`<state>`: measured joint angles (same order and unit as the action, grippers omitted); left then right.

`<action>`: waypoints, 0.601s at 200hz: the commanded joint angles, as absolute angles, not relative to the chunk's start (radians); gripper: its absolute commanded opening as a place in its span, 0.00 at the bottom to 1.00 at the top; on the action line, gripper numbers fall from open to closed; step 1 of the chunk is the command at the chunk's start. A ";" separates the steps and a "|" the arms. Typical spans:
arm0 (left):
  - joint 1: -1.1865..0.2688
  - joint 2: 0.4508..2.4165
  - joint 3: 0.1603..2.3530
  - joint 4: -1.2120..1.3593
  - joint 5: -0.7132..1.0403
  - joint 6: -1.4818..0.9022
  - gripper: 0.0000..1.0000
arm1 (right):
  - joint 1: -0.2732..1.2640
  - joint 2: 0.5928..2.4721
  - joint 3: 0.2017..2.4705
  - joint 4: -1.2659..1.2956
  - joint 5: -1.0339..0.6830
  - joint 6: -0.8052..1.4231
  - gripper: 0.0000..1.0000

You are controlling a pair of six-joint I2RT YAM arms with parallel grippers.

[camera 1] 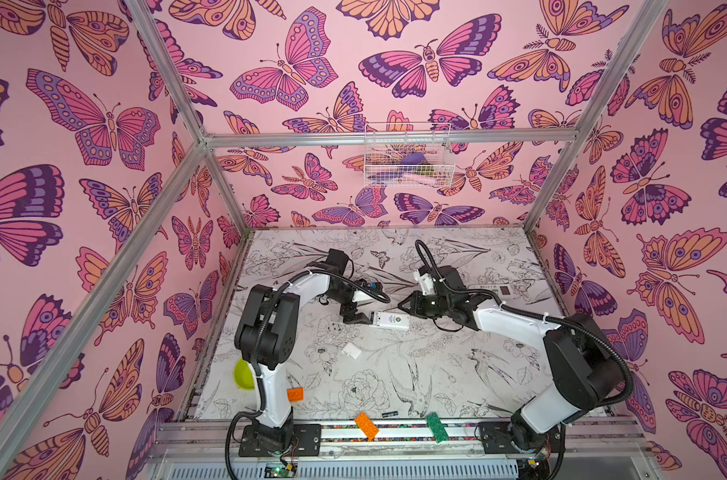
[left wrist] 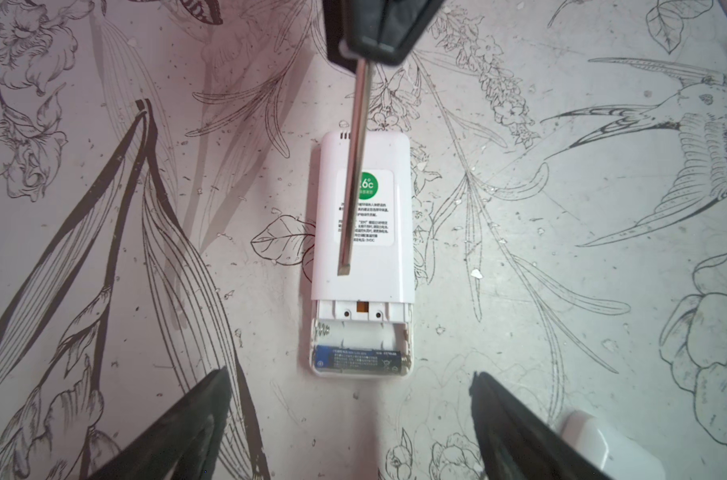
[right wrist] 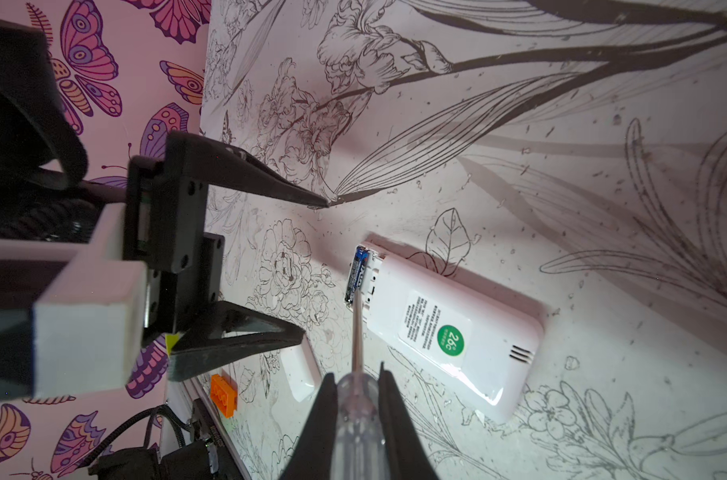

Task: Unload the batteries from the remote control
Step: 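Lower the screwdriver tip into the battery compartment while the left gripper moves over the remote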

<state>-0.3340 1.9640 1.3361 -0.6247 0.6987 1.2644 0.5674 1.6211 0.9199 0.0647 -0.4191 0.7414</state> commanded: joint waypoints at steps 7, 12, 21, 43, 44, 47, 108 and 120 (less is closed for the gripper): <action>-0.351 2.002 1.351 -0.689 0.663 1.314 0.88 | 0.585 1.655 0.938 0.115 -0.419 0.787 0.00; -0.352 2.009 1.351 -0.690 0.657 1.317 0.86 | 0.586 1.665 0.945 0.112 -0.424 0.787 0.00; -0.354 2.017 1.356 -0.694 0.645 1.319 0.85 | 0.587 1.678 0.956 0.103 -0.431 0.797 0.00; -0.365 2.035 1.364 -0.698 0.621 1.327 0.84 | 0.597 1.686 0.953 0.109 -0.426 0.809 0.00; -0.365 2.038 1.364 -0.698 0.619 1.328 0.84 | 0.597 1.687 0.953 0.110 -0.425 0.809 0.00; -0.366 2.041 1.365 -0.698 0.615 1.332 0.84 | 0.597 1.690 0.953 0.110 -0.425 0.808 0.00; -0.390 2.108 1.395 -0.697 0.528 1.350 0.75 | 0.603 1.721 0.946 0.153 -0.441 0.839 0.00; -0.391 2.112 1.400 -0.696 0.522 1.344 0.72 | 0.604 1.729 0.955 0.144 -0.443 0.846 0.00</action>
<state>-0.3828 2.0727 1.3903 -0.6628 0.5625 1.3308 0.5938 1.7046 0.9230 0.1127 -0.4309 0.8154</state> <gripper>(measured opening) 0.740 0.167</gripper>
